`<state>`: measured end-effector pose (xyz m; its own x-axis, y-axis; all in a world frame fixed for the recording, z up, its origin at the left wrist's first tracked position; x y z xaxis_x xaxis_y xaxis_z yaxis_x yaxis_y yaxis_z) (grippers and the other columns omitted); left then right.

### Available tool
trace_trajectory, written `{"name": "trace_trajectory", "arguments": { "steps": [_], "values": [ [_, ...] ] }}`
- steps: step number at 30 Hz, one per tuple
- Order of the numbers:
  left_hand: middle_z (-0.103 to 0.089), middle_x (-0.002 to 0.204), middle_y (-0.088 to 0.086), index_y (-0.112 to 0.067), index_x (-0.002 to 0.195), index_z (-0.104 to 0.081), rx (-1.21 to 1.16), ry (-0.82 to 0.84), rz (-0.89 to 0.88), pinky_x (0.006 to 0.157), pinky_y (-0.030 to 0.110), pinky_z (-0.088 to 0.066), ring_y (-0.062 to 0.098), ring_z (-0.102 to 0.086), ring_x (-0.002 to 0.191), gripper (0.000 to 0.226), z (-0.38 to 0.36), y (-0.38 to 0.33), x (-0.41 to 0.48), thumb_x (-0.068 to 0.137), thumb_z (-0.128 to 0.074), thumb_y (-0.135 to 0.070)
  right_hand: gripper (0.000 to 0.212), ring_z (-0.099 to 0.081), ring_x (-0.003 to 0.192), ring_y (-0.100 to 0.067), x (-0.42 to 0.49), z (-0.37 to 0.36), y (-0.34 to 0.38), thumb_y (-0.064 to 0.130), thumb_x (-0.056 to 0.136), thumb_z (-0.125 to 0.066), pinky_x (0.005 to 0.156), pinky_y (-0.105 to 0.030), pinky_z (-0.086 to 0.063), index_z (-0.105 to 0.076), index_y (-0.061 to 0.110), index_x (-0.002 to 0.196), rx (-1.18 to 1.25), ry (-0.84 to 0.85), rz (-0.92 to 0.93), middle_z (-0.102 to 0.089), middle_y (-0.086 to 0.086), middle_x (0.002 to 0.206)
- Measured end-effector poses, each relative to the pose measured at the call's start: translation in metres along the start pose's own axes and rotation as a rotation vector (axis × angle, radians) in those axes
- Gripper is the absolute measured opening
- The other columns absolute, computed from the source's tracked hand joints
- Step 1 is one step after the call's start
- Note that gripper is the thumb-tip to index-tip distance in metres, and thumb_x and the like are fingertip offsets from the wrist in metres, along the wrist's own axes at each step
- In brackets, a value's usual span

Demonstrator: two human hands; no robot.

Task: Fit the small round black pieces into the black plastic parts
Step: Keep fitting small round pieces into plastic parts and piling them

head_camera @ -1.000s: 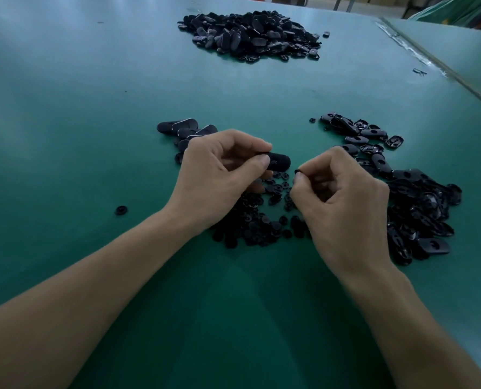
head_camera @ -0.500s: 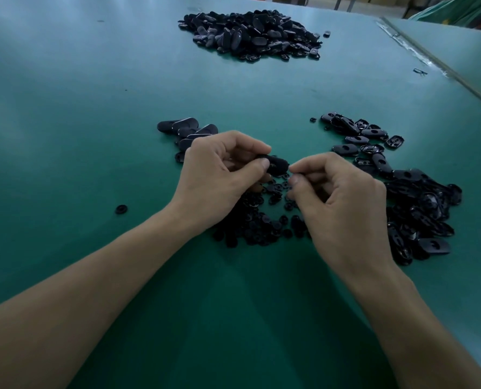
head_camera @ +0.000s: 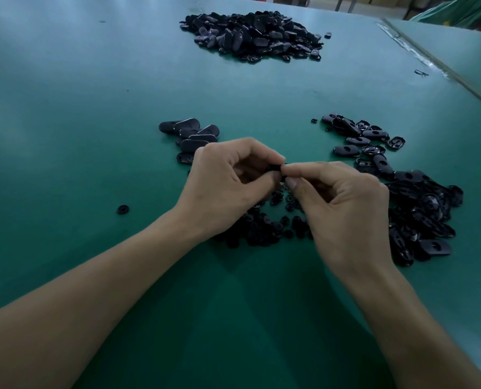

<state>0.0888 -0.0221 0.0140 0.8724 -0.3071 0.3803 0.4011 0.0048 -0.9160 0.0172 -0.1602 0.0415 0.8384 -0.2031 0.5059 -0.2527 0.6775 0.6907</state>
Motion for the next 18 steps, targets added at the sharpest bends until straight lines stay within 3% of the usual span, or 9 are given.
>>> {"name": "trace_trajectory", "arguments": {
  "steps": [4,8,13,18],
  "values": [
    [-0.077,0.083,0.005,-0.019,0.088,-0.073,-0.028,0.013,0.011,0.070,0.034,-0.062,0.027,-0.075,0.075,0.015,-0.0012,-0.0002,0.0003,0.080,-0.074,-0.007,0.022,-0.067,0.076,0.000,0.0000,-0.0041,-0.0020,0.009,0.087,-0.073,0.072,-0.012,-0.051,-0.073,0.029,0.097,0.048,0.009,-0.062,-0.070,0.015,0.081],
    [-0.077,0.082,0.000,-0.022,0.088,-0.073,-0.005,0.040,-0.007,0.069,0.028,-0.059,0.015,-0.073,0.072,0.019,-0.0030,-0.0022,0.0005,0.080,-0.074,-0.004,0.019,-0.068,0.071,0.003,0.0001,-0.0023,-0.0016,0.009,0.085,-0.075,0.067,-0.008,-0.049,-0.072,0.027,0.088,0.054,-0.005,-0.073,-0.069,0.020,0.075],
    [-0.077,0.083,0.002,-0.024,0.087,-0.073,0.000,0.026,-0.011,0.073,0.032,-0.061,0.021,-0.075,0.077,0.018,-0.0017,-0.0014,0.0014,0.080,-0.074,-0.008,0.017,-0.068,0.070,-0.003,-0.0014,-0.0009,-0.0002,0.010,0.087,-0.073,0.067,-0.020,-0.055,-0.078,0.025,0.092,-0.005,-0.027,-0.057,-0.072,0.014,0.078],
    [-0.078,0.083,0.000,-0.024,0.087,-0.073,0.004,0.036,-0.009,0.073,0.029,-0.060,0.020,-0.075,0.077,0.019,-0.0020,-0.0005,0.0015,0.079,-0.074,-0.007,0.023,-0.067,0.070,0.004,-0.0007,-0.0032,-0.0005,0.007,0.086,-0.072,0.067,-0.006,-0.047,-0.070,0.030,0.086,0.050,-0.030,-0.092,-0.068,0.021,0.073]
  ]
}}
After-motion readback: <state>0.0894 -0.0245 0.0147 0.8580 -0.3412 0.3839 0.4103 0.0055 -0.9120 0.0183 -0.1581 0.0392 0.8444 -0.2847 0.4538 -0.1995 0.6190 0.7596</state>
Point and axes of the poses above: each hand's wrist, its own x-axis towards the middle knuckle, its own z-axis out of the back of the hand, y = z × x, the point moved 7 cm from there along x, towards the middle knuckle
